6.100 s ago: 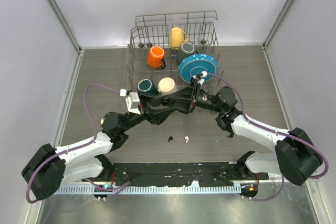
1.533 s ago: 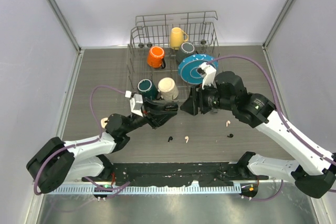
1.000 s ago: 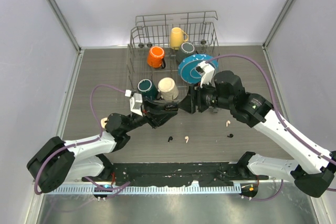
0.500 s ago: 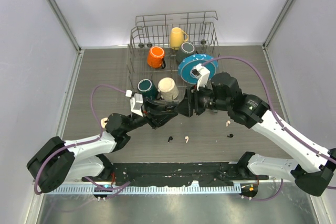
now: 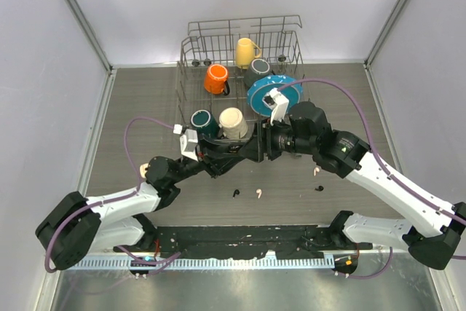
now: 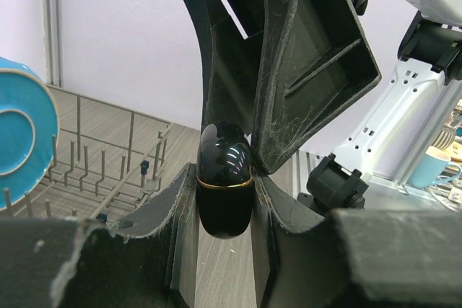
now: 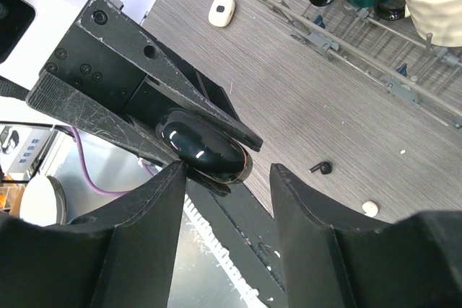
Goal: Insert the wireless bluetooth earbuds into the charging case
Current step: Open the charging case.
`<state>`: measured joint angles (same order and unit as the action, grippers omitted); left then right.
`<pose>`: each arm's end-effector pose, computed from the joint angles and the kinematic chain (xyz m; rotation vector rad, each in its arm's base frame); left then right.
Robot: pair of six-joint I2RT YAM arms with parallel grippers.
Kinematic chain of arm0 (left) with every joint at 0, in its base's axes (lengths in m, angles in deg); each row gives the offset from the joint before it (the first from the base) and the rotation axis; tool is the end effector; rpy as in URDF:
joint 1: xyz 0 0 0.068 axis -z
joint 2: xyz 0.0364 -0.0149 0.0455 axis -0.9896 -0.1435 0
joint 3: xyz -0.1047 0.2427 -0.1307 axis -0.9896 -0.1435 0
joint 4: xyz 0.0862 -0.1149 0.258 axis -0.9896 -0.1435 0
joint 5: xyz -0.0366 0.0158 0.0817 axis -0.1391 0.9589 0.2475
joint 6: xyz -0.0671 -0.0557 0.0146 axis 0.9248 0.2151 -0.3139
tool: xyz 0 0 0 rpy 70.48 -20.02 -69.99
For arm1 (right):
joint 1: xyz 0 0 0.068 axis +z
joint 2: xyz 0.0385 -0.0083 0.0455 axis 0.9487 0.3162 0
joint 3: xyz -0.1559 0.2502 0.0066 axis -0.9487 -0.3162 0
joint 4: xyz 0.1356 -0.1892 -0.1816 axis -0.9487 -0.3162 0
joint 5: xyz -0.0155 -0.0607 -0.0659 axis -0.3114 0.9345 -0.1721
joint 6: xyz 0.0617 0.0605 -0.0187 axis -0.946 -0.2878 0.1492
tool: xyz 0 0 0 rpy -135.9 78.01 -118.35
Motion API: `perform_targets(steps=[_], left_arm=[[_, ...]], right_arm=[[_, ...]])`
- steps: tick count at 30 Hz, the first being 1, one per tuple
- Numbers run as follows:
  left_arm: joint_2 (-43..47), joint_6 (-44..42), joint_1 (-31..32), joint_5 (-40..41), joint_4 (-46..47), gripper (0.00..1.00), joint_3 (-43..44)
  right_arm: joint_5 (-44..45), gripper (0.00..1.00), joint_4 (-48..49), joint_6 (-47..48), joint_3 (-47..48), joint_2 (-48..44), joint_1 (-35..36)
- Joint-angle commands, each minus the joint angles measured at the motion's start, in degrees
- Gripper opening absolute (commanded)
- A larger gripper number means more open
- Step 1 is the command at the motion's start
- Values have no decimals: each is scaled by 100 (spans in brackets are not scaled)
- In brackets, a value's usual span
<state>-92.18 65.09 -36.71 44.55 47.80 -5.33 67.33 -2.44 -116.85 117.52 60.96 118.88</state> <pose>0.1645 -0.2146 0.2779 0.6187 1.1271 -1.3830 0.1866 0.2303 0.3870 -0.5209 2.1213 1.0467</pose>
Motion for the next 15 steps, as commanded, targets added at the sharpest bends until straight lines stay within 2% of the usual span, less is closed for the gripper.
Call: perform_targets(steps=[1, 10, 15], left_arm=[[292, -194, 154, -439, 200, 0, 227], [441, -414, 172, -483, -178, 0, 191], [494, -581, 172, -396, -266, 0, 183]], right_arm=[[613, 56, 593, -299, 30, 30, -46], [578, 57, 742, -660, -5, 74, -274], [78, 59, 936, -888, -58, 144, -398]])
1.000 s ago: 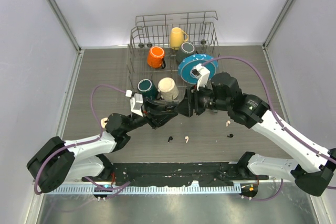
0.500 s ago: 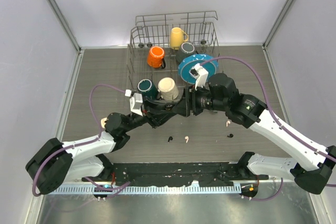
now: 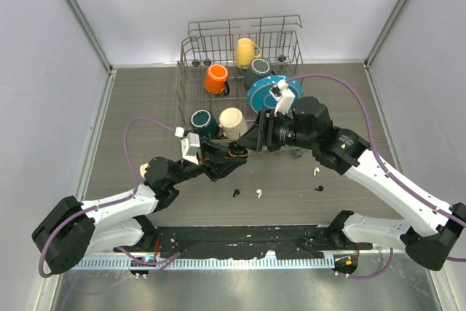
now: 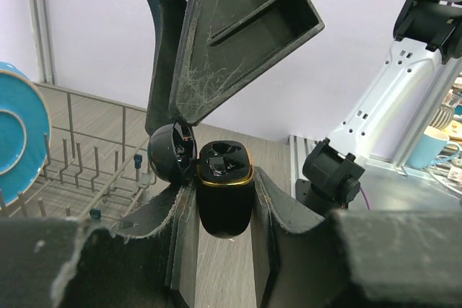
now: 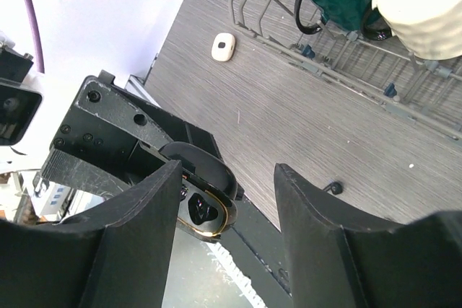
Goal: Insert the wireless bluetooth earbuds into the charging case
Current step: Open the charging case, then adjust the charging case.
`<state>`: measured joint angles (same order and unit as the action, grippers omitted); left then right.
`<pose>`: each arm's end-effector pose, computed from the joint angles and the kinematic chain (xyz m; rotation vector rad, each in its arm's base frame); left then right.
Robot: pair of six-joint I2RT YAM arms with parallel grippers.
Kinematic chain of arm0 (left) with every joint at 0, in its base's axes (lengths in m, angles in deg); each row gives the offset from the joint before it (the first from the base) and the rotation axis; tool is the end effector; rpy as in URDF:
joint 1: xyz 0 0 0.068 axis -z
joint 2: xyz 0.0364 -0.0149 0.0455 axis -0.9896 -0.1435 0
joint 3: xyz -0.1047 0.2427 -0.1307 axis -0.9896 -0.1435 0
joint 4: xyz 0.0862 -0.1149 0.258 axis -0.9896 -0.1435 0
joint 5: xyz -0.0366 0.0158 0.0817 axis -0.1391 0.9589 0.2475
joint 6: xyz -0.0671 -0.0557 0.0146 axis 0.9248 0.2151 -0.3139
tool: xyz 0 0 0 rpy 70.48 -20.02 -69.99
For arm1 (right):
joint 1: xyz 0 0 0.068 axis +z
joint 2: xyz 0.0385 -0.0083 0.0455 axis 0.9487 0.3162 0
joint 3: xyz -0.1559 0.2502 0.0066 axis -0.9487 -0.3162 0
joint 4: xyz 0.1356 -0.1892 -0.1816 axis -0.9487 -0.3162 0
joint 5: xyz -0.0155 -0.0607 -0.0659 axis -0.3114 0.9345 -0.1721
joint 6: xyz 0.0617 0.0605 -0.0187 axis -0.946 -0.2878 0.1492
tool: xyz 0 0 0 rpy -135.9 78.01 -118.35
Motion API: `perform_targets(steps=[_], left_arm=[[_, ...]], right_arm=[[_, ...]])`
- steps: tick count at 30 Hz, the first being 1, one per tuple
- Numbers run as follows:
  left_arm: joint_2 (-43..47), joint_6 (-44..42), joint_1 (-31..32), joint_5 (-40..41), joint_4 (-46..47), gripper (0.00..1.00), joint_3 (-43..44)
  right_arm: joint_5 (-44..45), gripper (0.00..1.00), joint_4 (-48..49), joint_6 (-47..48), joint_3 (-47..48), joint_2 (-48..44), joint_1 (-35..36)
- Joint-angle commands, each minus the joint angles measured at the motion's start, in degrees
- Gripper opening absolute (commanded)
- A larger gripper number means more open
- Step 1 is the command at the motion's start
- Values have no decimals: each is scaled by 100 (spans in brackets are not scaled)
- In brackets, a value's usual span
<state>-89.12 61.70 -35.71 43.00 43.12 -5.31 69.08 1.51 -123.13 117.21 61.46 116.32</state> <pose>0.1561 -0.2154 0.2802 0.6873 1.1218 -1.3601 0.2035 0.2252 0.3916 -0.3362 2.1078 1.0790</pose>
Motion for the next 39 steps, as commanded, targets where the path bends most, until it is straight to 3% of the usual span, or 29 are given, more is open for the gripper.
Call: perform_targets(steps=[1, 9, 20, 31, 35, 39], left_arm=[[197, -269, 80, -118, 184, 0, 154], [398, -883, 80, 252, -97, 0, 128], [478, -1236, 80, 419, -256, 0, 391], [469, -1192, 80, 322, -264, 0, 497], [460, -1183, 72, 322, -256, 0, 497], [461, -1192, 80, 366, -264, 0, 488]], right_arm=[[-185, 60, 540, -279, -10, 85, -151], [-501, 72, 567, -551, -71, -530, -274], [-1371, 73, 1507, -1649, -950, -706, -300], [-1600, 73, 2261, -2133, -1301, -548, -300], [-1680, 72, 2430, -2239, -1301, -364, -309], [-1811, 60, 2561, -2335, -1328, -284, -309]])
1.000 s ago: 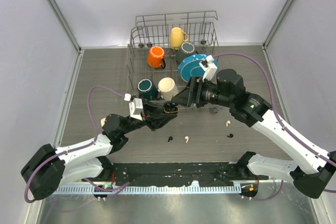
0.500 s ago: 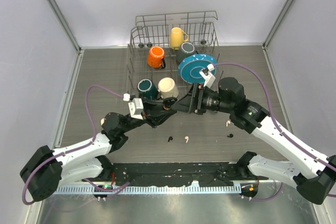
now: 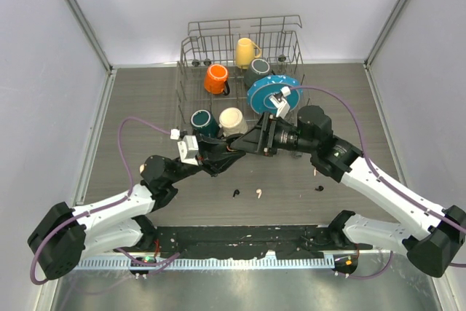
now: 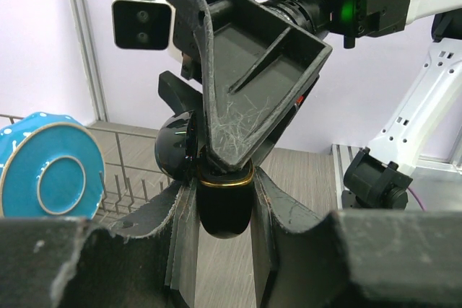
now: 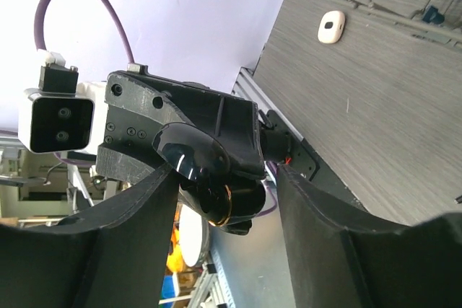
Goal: Insert the wireless bluetooth earbuds into the charging case
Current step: Adjust the charging case.
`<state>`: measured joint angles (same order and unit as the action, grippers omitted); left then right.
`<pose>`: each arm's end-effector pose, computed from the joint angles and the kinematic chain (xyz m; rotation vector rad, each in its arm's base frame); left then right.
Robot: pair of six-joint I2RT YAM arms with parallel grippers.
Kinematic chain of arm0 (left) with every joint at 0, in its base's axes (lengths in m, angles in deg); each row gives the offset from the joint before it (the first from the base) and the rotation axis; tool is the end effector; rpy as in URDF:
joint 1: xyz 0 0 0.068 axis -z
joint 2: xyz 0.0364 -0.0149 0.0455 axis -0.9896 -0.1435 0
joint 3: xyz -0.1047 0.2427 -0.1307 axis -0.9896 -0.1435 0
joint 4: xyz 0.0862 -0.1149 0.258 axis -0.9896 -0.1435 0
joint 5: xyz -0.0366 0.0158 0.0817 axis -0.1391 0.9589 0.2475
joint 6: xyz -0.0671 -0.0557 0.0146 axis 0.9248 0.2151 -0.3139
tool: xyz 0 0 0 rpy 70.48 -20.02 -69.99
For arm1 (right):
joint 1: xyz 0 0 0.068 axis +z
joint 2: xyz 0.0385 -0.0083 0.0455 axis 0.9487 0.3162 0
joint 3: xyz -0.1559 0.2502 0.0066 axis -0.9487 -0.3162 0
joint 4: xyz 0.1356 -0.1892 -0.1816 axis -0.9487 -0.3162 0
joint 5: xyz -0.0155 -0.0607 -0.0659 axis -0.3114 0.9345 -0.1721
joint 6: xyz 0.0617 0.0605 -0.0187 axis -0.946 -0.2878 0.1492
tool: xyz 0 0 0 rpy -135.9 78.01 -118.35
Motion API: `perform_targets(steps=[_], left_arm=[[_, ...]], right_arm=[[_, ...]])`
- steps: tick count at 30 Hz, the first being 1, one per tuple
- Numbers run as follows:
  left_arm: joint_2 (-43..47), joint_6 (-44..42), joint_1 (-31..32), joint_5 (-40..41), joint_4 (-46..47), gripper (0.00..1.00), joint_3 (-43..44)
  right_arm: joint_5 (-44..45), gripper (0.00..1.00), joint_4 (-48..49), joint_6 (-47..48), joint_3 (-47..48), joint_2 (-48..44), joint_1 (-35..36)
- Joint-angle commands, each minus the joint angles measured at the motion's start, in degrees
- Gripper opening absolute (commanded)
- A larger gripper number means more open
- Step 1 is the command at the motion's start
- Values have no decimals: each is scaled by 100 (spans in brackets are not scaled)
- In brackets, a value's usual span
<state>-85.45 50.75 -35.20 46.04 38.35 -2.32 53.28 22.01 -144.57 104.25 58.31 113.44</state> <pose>0.1562 -0.2134 0.3058 0.7237 1.0077 -1.1780 0.1990 0.2280 0.3643 -0.1541 2.0825 1.5832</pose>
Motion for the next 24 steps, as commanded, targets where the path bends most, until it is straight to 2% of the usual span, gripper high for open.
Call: perform_targets(steps=[1, 15, 24], left_arm=[[93, -97, 30, 54, 221, 0, 189], [76, 17, 30, 159, 230, 1, 189], [49, 184, 30, 177, 221, 1, 145]], right_arm=[[-283, 54, 581, -243, -75, 30, -29], [-240, 19, 626, -236, -251, -101, -29], [-82, 10, 240, 229, -111, -119, -21]])
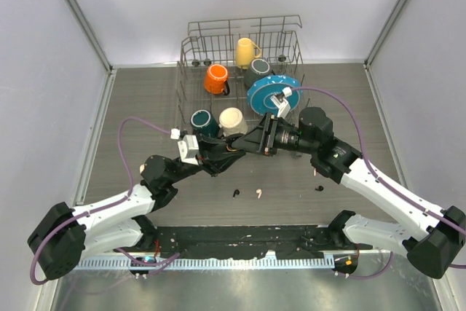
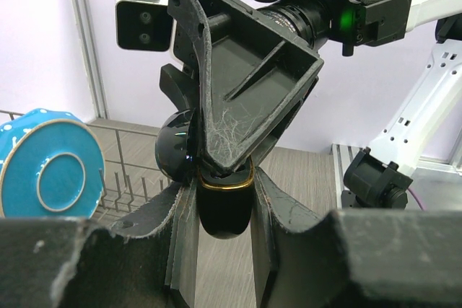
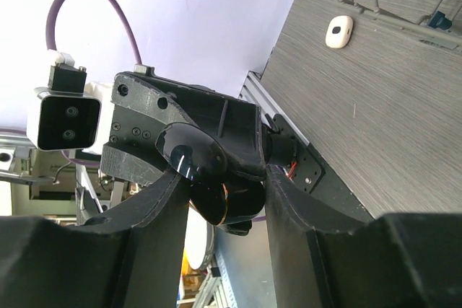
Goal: Insert the wireless bluetooth earbuds into the charging case
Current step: Adjust the charging case.
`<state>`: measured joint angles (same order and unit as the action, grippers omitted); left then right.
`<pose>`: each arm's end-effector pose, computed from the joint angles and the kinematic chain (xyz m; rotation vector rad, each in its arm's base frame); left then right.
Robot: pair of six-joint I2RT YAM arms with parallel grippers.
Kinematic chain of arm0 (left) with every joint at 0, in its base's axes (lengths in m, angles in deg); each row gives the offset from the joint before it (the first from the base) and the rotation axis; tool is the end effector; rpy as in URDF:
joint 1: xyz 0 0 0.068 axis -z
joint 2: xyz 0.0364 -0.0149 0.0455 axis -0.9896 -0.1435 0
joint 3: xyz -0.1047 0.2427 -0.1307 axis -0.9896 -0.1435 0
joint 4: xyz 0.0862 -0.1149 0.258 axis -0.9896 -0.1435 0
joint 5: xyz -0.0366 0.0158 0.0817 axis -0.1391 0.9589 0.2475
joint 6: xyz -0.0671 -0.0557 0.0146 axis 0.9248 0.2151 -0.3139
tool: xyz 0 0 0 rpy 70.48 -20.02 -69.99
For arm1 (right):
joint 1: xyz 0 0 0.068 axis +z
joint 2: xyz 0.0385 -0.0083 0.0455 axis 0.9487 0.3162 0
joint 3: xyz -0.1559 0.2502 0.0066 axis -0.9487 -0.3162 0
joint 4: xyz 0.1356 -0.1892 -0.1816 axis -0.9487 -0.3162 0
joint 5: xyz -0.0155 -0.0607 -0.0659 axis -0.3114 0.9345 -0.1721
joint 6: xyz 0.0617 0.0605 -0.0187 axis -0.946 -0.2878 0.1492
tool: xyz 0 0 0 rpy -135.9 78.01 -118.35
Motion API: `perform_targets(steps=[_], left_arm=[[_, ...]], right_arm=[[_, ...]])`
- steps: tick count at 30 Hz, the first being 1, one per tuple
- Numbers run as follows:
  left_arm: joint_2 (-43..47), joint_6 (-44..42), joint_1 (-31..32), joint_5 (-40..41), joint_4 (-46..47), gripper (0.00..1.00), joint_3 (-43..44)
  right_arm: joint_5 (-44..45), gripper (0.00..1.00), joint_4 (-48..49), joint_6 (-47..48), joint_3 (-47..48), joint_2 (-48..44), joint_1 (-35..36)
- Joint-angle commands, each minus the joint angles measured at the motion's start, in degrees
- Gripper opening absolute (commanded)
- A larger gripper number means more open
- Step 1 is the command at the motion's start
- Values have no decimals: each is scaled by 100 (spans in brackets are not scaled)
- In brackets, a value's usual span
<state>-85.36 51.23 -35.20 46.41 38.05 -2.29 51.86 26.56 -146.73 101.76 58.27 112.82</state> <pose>0.1567 -0.2133 0.3058 0.7147 1.0168 -1.1820 0.2012 0.2278 0.3573 -0.1393 2.0590 1.6323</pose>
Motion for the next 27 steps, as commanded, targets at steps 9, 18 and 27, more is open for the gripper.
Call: perform_targets(steps=[9, 18, 27], left_arm=[[-65, 233, 30, 122, 260, 1, 169], [-56, 242, 30, 210, 286, 0, 99], [277, 163, 30, 579, 295, 0, -340]], right_arm=[[183, 9, -760, 912, 402, -71, 32], [324, 38, -840, 1009, 358, -185, 41], [982, 79, -1112, 1325, 472, -598, 40]])
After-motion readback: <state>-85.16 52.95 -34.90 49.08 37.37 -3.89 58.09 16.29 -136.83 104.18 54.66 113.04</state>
